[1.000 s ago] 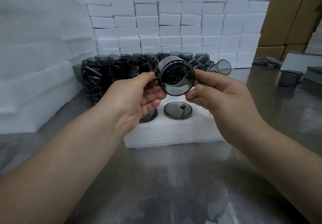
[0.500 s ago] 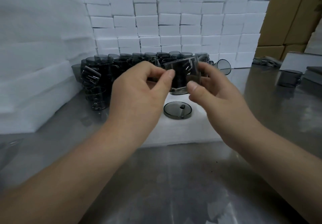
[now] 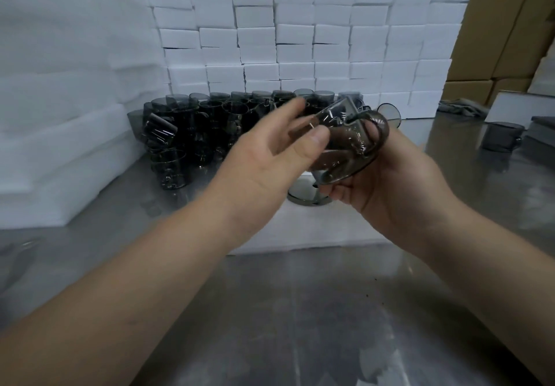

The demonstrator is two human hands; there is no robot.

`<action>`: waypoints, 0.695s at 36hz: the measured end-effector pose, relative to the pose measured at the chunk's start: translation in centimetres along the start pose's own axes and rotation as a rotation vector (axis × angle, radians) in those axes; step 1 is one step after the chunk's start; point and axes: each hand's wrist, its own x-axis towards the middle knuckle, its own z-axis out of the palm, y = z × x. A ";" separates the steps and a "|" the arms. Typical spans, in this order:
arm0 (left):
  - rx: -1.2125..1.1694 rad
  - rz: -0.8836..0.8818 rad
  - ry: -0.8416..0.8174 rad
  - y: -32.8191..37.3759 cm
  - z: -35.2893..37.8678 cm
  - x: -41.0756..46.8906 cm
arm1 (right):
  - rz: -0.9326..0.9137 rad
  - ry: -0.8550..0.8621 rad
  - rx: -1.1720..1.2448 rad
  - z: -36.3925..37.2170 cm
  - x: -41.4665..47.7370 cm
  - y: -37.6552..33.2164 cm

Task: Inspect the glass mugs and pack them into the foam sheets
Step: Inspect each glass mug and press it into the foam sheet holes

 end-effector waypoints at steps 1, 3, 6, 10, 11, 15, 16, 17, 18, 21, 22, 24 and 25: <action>0.002 -0.002 -0.013 0.0 0.0 0.0 | 0.009 -0.021 0.005 0.0 0.0 0.0; -0.021 -0.006 -0.013 0.0 0.1 0.0 | 0.016 -0.055 0.016 0.0 0.0 -0.1; -0.057 0.001 0.020 0.1 0.0 -0.1 | 0.016 -0.080 0.015 0.2 -0.1 -0.2; -0.041 0.009 0.164 0.0 0.1 0.0 | 0.056 0.117 -0.037 0.1 0.4 -0.1; -0.031 0.007 0.214 0.0 0.1 0.1 | 0.042 0.176 -0.052 -0.2 0.5 -0.1; 0.057 -0.022 0.354 -0.4 -0.2 0.6 | -0.127 0.353 -0.133 -0.8 0.5 -0.8; 0.108 -0.026 0.378 -0.5 -0.2 0.6 | -0.183 0.371 -0.185 -0.8 0.5 -0.8; 0.164 -0.026 0.395 -0.6 -0.2 0.6 | -0.244 0.362 -0.249 -0.8 0.3 -0.8; 0.211 -0.025 0.404 -0.7 -0.2 0.6 | -0.294 0.331 -0.313 -0.6 0.1 -0.7; 0.303 -0.023 0.400 -0.8 -0.1 0.5 | -0.403 0.231 -0.460 -0.3 -0.4 -0.3; 0.334 -0.018 0.396 -0.9 0.0 0.4 | -0.427 0.216 -0.510 -0.3 -0.4 -0.1; 0.377 -0.006 0.382 -1.0 0.1 0.2 | -0.452 0.202 -0.615 -0.4 -0.4 0.1; 0.386 0.000 0.371 -1.0 0.2 0.1 | -0.459 0.199 -0.649 -0.5 -0.4 0.2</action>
